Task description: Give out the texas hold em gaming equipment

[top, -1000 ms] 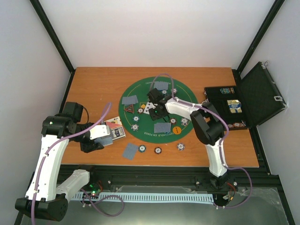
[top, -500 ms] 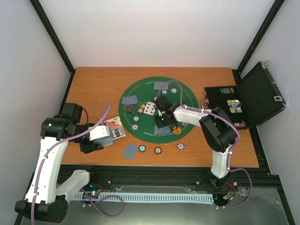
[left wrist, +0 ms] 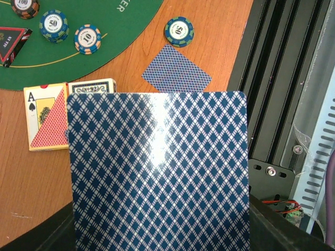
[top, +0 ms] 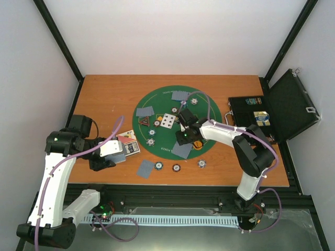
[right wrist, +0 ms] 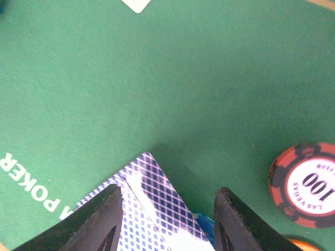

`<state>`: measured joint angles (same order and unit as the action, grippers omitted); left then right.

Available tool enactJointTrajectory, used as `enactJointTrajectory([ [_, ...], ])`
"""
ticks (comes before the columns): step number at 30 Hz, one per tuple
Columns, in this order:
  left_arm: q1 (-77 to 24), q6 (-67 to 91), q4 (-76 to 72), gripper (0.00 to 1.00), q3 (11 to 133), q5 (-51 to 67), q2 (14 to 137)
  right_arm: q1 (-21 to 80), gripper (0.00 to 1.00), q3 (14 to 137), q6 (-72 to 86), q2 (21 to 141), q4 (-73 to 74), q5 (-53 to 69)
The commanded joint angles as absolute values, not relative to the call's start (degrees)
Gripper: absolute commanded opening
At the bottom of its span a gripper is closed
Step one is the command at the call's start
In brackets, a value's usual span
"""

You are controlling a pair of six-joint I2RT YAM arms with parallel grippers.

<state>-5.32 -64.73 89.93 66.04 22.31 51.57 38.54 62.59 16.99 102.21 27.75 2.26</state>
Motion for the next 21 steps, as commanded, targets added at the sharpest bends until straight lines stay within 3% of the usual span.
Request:
enactJointTrajectory([
  [1, -5.49, -65.79, 90.8, 0.01, 67.35, 23.44, 51.07, 38.54, 0.49, 67.51, 18.41, 98.38, 28.95, 2.08],
  [7, -5.47, -64.73, 90.48, 0.01, 67.0, 23.65, 52.27, 39.01, 0.61, 69.53, 23.36, 93.5, 27.11, 9.26],
  [13, -5.46, -63.37, 89.13, 0.01, 67.17, 24.44, 53.63, 42.15, 0.77, 63.47, 34.14, 89.76, 17.62, 22.22],
  [21, -5.45, -63.69, 88.93, 0.01, 66.28, 24.16, 53.34, 48.28, 0.85, 59.13, 46.66, 90.54, 3.01, 31.29],
])
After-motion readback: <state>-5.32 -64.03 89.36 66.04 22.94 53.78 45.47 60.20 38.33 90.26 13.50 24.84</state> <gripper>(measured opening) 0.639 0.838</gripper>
